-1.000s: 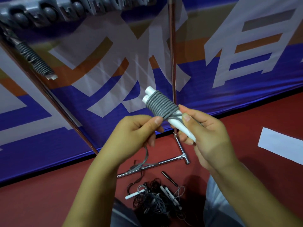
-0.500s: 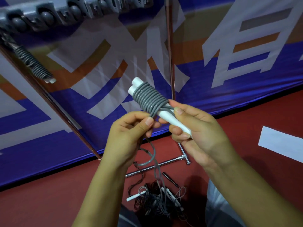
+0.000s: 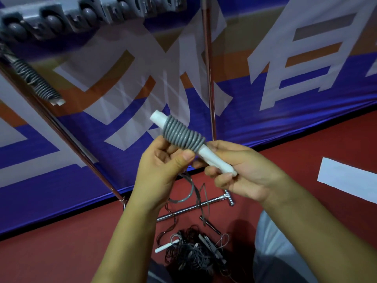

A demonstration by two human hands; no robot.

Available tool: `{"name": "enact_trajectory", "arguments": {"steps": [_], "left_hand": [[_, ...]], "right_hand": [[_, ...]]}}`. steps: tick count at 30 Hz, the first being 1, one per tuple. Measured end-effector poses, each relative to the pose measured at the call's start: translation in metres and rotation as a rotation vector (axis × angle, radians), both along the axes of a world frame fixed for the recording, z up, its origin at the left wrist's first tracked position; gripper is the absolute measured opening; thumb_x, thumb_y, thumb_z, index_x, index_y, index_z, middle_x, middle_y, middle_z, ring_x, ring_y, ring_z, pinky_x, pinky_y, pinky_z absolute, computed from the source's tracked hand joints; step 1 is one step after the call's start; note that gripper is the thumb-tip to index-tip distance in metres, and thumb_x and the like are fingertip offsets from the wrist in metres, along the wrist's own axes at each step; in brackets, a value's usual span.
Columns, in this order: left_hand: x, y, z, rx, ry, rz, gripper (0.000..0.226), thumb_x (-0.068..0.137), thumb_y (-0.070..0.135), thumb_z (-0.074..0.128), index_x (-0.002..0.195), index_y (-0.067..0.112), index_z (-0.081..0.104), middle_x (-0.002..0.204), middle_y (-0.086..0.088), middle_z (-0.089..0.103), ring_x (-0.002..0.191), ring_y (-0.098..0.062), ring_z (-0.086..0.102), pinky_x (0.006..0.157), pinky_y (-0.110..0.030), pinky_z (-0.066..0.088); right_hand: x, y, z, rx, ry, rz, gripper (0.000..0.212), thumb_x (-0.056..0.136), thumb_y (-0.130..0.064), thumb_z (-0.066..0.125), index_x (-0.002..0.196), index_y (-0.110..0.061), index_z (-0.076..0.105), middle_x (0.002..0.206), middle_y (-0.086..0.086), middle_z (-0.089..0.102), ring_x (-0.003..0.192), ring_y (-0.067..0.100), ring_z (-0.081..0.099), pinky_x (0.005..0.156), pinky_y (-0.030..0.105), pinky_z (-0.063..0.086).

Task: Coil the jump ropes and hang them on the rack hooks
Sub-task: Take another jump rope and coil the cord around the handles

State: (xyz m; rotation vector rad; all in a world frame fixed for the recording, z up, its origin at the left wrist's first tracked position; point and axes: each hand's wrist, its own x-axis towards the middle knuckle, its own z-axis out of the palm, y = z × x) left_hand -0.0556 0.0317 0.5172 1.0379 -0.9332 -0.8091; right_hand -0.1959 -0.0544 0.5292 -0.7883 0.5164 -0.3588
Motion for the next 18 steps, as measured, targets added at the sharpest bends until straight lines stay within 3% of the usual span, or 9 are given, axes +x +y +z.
{"name": "enact_trajectory", "arguments": {"steps": [5,9,12,14,18], "left_hand": [[-0.015,-0.001,0.001,0.055,-0.056,0.126,0.033,0.069,0.008,0.074,0.096,0.004,0.056,0.074,0.006,0.067,0.062,-0.002,0.060,0.058,-0.015,0.047],[-0.022,-0.005,0.000,0.055,-0.017,0.231,0.032,0.067,0.016,0.073,0.086,0.006,0.050,0.063,0.003,0.058,0.050,-0.006,0.052,0.049,-0.017,0.044],[-0.023,-0.004,-0.003,0.071,-0.042,0.285,0.036,0.066,0.020,0.079,0.083,0.010,0.049,0.062,0.002,0.056,0.050,-0.009,0.050,0.048,-0.018,0.043],[-0.023,-0.003,-0.003,0.082,-0.046,0.305,0.035,0.065,0.024,0.077,0.083,0.012,0.050,0.061,0.006,0.057,0.051,-0.008,0.050,0.049,-0.018,0.043],[-0.027,-0.002,0.000,0.075,0.004,0.269,0.035,0.065,0.022,0.074,0.087,0.010,0.049,0.062,0.004,0.057,0.049,-0.010,0.047,0.047,-0.019,0.041]], "right_hand": [[0.003,0.001,-0.009,-0.321,0.113,-0.166,0.012,0.097,-0.021,0.050,0.088,-0.014,0.054,0.073,0.002,0.067,0.057,0.012,0.065,0.040,0.018,0.042],[0.005,0.009,-0.016,-0.607,0.083,-0.313,0.031,0.077,-0.046,0.057,0.078,-0.016,0.061,0.076,0.006,0.065,0.068,0.012,0.065,0.052,0.024,0.050],[0.001,0.009,-0.023,-0.794,0.124,-0.351,0.016,0.078,-0.035,0.068,0.081,-0.020,0.068,0.081,0.008,0.072,0.078,0.021,0.068,0.071,0.036,0.053],[-0.001,0.007,-0.028,-0.835,0.127,-0.333,0.004,0.084,-0.020,0.069,0.085,-0.023,0.069,0.086,0.004,0.074,0.085,0.019,0.070,0.078,0.034,0.054],[-0.002,0.009,-0.029,-0.890,0.105,-0.349,0.013,0.087,-0.014,0.065,0.086,-0.028,0.066,0.088,-0.003,0.073,0.086,0.012,0.069,0.079,0.027,0.054]]}}
